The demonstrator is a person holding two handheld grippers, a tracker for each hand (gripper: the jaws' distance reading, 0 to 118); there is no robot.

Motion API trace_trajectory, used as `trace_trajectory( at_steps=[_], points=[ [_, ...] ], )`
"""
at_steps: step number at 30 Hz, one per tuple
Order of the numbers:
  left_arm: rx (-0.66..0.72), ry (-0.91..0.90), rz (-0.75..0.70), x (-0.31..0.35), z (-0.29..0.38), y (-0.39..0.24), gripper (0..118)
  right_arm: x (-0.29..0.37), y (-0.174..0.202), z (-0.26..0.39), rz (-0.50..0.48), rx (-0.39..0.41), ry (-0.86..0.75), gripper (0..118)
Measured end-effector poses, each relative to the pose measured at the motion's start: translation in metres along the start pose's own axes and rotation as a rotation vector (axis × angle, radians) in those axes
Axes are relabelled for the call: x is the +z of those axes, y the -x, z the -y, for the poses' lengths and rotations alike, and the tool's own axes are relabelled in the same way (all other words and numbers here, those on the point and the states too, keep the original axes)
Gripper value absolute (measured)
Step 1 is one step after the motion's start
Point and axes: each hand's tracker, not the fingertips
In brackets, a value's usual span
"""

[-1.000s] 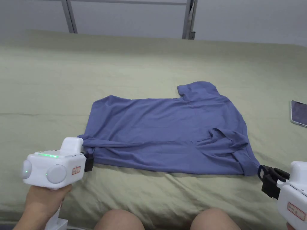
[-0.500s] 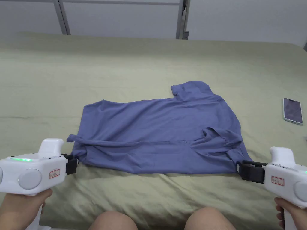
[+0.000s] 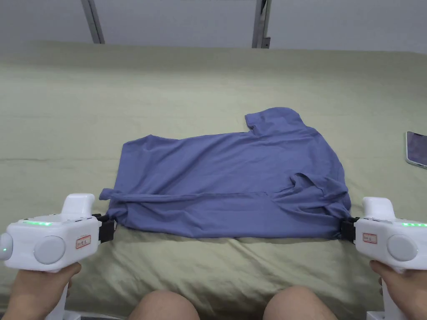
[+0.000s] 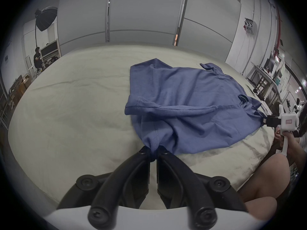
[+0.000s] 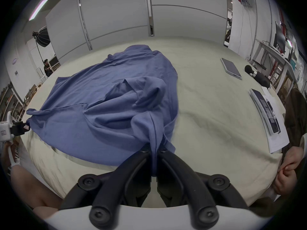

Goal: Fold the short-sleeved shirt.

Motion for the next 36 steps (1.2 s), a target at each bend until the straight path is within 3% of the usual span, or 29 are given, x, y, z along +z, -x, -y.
trace_trajectory(
  at_steps=[4, 8, 12, 16, 23, 33, 34, 35, 36],
  points=[
    [0.005, 0.000, 0.011, 0.013, -0.001, -0.011, 6, 0.002, 0.000, 0.000, -0.010, 0.024, -0.003, 5],
    [0.014, -0.026, 0.028, 0.017, -0.001, 0.000, 6, 0.013, -0.013, 0.002, -0.045, -0.037, -0.048, 5],
    [-0.012, -0.053, 0.034, 0.034, 0.000, 0.002, 6, 0.038, -0.014, 0.008, -0.062, -0.015, -0.084, 5],
    [-0.004, -0.078, 0.033, 0.051, 0.003, 0.008, 6, 0.068, -0.012, 0.015, -0.093, -0.043, -0.112, 5],
    [0.007, -0.031, 0.035, 0.071, 0.042, 0.020, 6, 0.108, -0.013, 0.061, -0.115, -0.052, -0.082, 5],
    [0.055, 0.025, 0.006, 0.061, 0.079, 0.018, 12, 0.100, -0.011, 0.089, -0.107, -0.080, -0.024, 8],
    [0.098, 0.012, -0.013, 0.063, 0.076, 0.020, 29, 0.102, -0.010, 0.087, -0.094, -0.080, -0.026, 27],
    [0.130, -0.002, -0.032, 0.066, 0.072, 0.023, 76, 0.105, -0.010, 0.084, -0.057, -0.086, -0.028, 69],
    [0.169, -0.011, -0.031, 0.070, 0.069, 0.026, 118, 0.101, -0.017, 0.082, -0.028, -0.105, -0.030, 118]
  ],
)
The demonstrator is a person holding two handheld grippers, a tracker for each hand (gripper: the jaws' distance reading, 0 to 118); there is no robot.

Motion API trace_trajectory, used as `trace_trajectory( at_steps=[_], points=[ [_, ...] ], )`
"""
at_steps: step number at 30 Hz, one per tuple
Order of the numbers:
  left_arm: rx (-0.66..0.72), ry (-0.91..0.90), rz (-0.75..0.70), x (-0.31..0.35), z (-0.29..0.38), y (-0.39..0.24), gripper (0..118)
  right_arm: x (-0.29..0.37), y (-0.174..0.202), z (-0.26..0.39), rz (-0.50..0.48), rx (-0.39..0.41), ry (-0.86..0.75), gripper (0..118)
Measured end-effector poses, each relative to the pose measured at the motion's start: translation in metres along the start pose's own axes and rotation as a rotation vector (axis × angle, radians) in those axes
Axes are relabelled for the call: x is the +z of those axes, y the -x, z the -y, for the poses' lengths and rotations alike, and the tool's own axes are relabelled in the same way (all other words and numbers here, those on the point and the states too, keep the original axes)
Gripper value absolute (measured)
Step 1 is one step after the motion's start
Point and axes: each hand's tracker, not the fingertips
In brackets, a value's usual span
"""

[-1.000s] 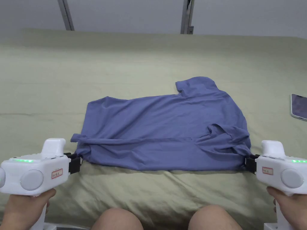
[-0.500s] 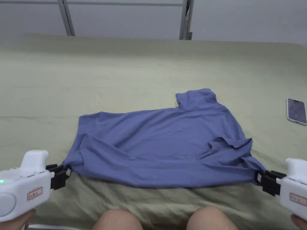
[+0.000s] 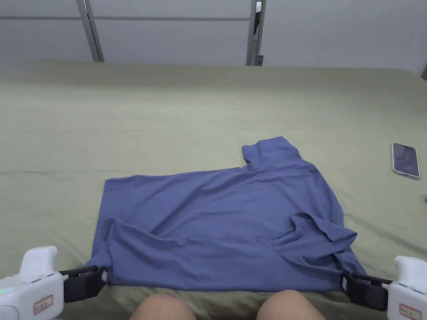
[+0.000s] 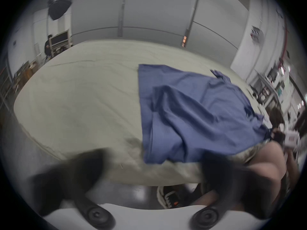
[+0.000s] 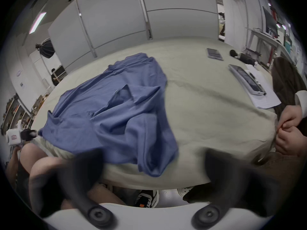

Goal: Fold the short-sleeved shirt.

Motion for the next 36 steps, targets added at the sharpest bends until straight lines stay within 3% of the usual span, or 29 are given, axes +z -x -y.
trace_trajectory(
  at_steps=[1, 2, 3, 6, 7, 8, 9, 10, 11, 12, 13, 14, 19, 20, 23, 27, 30, 33, 34, 35, 36],
  points=[
    [0.114, -0.130, 0.069, 0.022, -0.004, 0.007, 118, 0.019, -0.003, -0.006, 0.000, -0.035, -0.120, 115],
    [0.090, -0.108, 0.036, 0.039, -0.015, 0.009, 118, 0.032, -0.004, -0.016, -0.036, -0.035, -0.121, 112],
    [0.118, -0.158, 0.010, 0.043, -0.019, 0.013, 118, 0.044, -0.002, -0.027, -0.036, -0.028, -0.125, 115],
    [0.081, -0.294, 0.005, 0.080, -0.039, 0.010, 118, 0.022, -0.018, -0.034, 0.003, 0.056, -0.247, 118],
    [0.066, -0.318, 0.021, 0.100, -0.050, -0.019, 118, 0.023, -0.017, -0.042, -0.010, 0.083, -0.263, 118],
    [0.033, -0.345, 0.025, 0.114, -0.056, -0.029, 108, 0.055, 0.013, -0.058, -0.042, 0.111, -0.291, 116],
    [-0.001, -0.372, 0.006, 0.122, -0.060, -0.039, 69, 0.061, 0.021, -0.065, -0.048, 0.128, -0.322, 104],
    [-0.045, -0.371, -0.066, 0.129, -0.065, -0.051, 13, 0.064, 0.030, -0.071, -0.054, 0.143, -0.361, 74],
    [-0.077, -0.351, -0.108, 0.113, -0.069, -0.041, 0, 0.064, 0.038, -0.076, -0.049, 0.171, -0.398, 27],
    [-0.091, -0.370, -0.121, 0.108, -0.072, -0.043, 0, 0.070, 0.053, -0.084, -0.036, 0.194, -0.414, 6],
    [-0.113, -0.344, -0.046, 0.103, -0.072, -0.046, 0, 0.069, 0.063, -0.090, -0.028, 0.191, -0.400, 6],
    [-0.108, -0.317, -0.008, 0.097, -0.074, -0.048, 0, 0.067, 0.069, -0.095, -0.082, 0.183, -0.390, 6],
    [-0.119, -0.286, -0.059, 0.053, -0.098, -0.030, 0, 0.070, 0.113, -0.101, -0.161, 0.216, -0.386, 6],
    [-0.108, -0.282, -0.041, 0.042, -0.104, -0.031, 0, 0.050, 0.102, -0.107, -0.200, 0.174, -0.336, 6],
    [-0.052, -0.218, -0.020, 0.003, -0.135, -0.036, 0, 0.039, 0.102, -0.120, -0.226, 0.197, -0.337, 6],
    [-0.160, -0.154, -0.105, -0.048, -0.180, -0.038, 0, 0.031, 0.110, -0.124, -0.237, 0.221, -0.342, 6],
    [-0.139, -0.059, -0.067, -0.090, -0.201, -0.036, 0, 0.018, 0.111, -0.129, -0.234, 0.239, -0.330, 6],
    [-0.125, -0.006, -0.124, -0.133, -0.215, -0.029, 0, 0.016, 0.128, -0.130, -0.221, 0.265, -0.318, 6],
    [-0.139, 0.005, -0.140, -0.142, -0.217, -0.029, 14, 0.013, 0.129, -0.131, -0.216, 0.267, -0.313, 6],
    [-0.139, 0.014, -0.149, -0.151, -0.219, -0.029, 47, 0.009, 0.130, -0.133, -0.216, 0.266, -0.305, 6],
    [-0.130, 0.035, -0.137, -0.160, -0.219, -0.029, 108, 0.006, 0.131, -0.135, -0.214, 0.264, -0.296, 6]
  ],
)
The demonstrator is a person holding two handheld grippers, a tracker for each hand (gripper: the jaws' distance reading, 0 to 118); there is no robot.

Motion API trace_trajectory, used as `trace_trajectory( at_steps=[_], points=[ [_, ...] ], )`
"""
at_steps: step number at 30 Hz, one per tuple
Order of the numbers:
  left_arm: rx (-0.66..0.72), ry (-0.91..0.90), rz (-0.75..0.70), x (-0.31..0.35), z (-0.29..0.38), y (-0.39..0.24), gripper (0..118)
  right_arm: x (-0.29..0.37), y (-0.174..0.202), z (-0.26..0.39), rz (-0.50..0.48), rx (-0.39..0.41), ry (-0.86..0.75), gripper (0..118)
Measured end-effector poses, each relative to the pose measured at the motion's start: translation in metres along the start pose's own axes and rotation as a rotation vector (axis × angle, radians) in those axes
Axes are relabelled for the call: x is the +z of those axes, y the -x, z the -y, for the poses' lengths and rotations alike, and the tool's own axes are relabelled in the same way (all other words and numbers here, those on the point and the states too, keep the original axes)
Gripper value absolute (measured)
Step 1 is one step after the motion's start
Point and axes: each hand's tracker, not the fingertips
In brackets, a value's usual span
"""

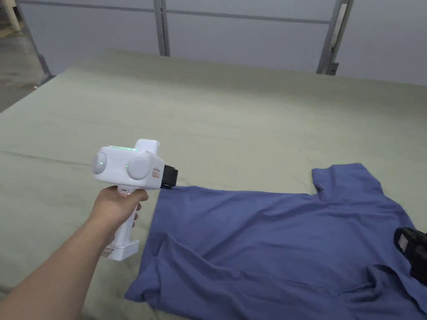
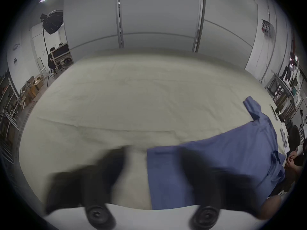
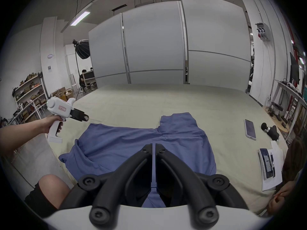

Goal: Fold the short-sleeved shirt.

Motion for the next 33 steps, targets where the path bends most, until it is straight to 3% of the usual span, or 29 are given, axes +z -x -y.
trace_trajectory(
  at_steps=[1, 6, 8, 12, 15, 17, 18, 19, 21, 28, 33],
  points=[
    [0.009, 0.057, 0.018, -0.010, 0.002, -0.003, 118, -0.004, 0.000, 0.000, 0.001, 0.000, 0.006, 6],
    [0.018, 0.078, 0.047, -0.018, -0.028, -0.008, 118, -0.022, -0.009, 0.003, 0.007, -0.013, 0.026, 6],
    [-0.016, 0.105, 0.006, -0.053, -0.001, -0.008, 118, -0.028, -0.012, 0.006, 0.005, -0.019, 0.039, 6],
    [-0.060, 0.134, -0.012, -0.061, 0.019, -0.017, 117, -0.033, -0.014, 0.010, 0.007, -0.010, 0.056, 6],
    [-0.060, 0.100, -0.011, -0.059, 0.027, -0.019, 97, -0.033, -0.017, 0.010, 0.005, -0.015, 0.060, 6],
    [-0.019, 0.114, -0.007, -0.055, 0.028, -0.023, 71, -0.033, -0.017, 0.012, 0.003, -0.012, 0.060, 6],
    [-0.030, 0.105, 0.000, -0.051, 0.028, -0.024, 32, -0.034, -0.018, 0.013, 0.003, -0.008, 0.063, 6],
    [-0.071, 0.083, 0.035, -0.050, 0.022, -0.025, 5, -0.036, -0.019, 0.015, 0.003, -0.005, 0.070, 6],
    [-0.089, 0.075, 0.103, -0.045, 0.015, -0.026, 5, -0.039, -0.019, 0.019, 0.000, -0.009, 0.091, 6],
    [-0.038, 0.055, 0.101, -0.021, 0.012, -0.027, 5, -0.069, -0.038, 0.012, 0.022, -0.021, 0.167, 6],
    [-0.065, 0.045, 0.109, -0.012, 0.010, -0.029, 5, -0.133, -0.080, -0.027, 0.055, 0.007, 0.241, 6]
  ],
)
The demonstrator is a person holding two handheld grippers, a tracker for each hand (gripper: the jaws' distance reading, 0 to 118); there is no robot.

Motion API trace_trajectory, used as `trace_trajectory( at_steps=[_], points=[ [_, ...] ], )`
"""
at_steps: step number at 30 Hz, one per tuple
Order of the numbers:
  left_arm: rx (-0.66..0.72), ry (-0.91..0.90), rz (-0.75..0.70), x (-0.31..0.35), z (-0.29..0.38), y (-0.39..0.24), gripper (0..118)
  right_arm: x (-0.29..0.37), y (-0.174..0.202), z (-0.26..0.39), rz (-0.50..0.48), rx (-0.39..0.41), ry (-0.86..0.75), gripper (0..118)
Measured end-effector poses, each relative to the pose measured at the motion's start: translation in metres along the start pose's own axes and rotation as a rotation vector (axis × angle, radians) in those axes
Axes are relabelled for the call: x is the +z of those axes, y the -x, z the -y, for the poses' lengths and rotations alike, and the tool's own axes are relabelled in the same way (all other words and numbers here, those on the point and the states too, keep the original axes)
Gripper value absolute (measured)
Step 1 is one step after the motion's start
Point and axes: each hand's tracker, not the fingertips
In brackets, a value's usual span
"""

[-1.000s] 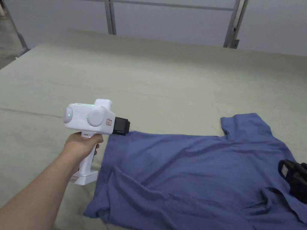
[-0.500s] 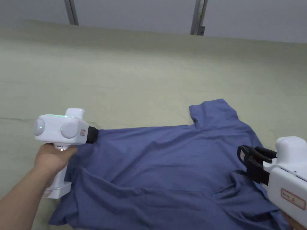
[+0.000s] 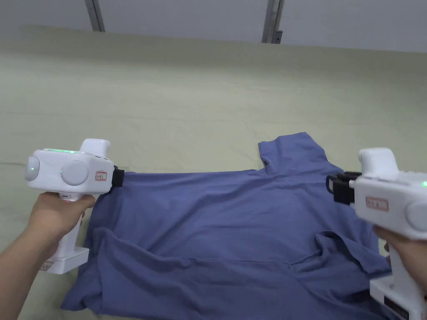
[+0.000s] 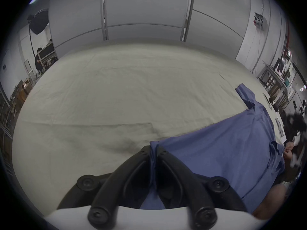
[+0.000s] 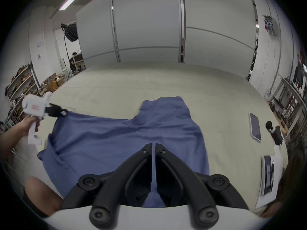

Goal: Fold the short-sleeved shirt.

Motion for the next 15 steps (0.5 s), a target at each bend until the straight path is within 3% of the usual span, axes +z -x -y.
trace_trajectory(
  at_steps=[2, 3, 4, 6, 10, 13, 15],
  points=[
    [-0.024, -0.005, -0.005, 0.003, -0.001, -0.002, 5, -0.031, -0.023, -0.019, -0.013, -0.026, 0.044, 7],
    [-0.015, -0.001, 0.002, 0.004, -0.002, -0.002, 5, -0.049, -0.035, -0.025, -0.019, -0.034, 0.067, 21],
    [-0.014, 0.000, 0.005, 0.005, -0.002, -0.002, 5, -0.065, -0.046, -0.032, -0.021, -0.028, 0.082, 44],
    [-0.016, -0.002, 0.011, 0.002, -0.004, 0.002, 5, -0.095, -0.061, -0.040, 0.012, -0.024, 0.156, 118],
    [-0.049, 0.024, 0.004, -0.002, -0.006, 0.001, 5, -0.150, -0.095, -0.037, 0.054, -0.061, 0.295, 117],
    [-0.047, 0.030, -0.001, -0.004, -0.006, 0.000, 5, -0.138, -0.092, -0.042, 0.098, -0.109, 0.326, 116],
    [-0.051, 0.038, -0.008, -0.011, -0.006, 0.001, 5, -0.138, -0.090, -0.033, 0.117, -0.145, 0.329, 108]
  ],
)
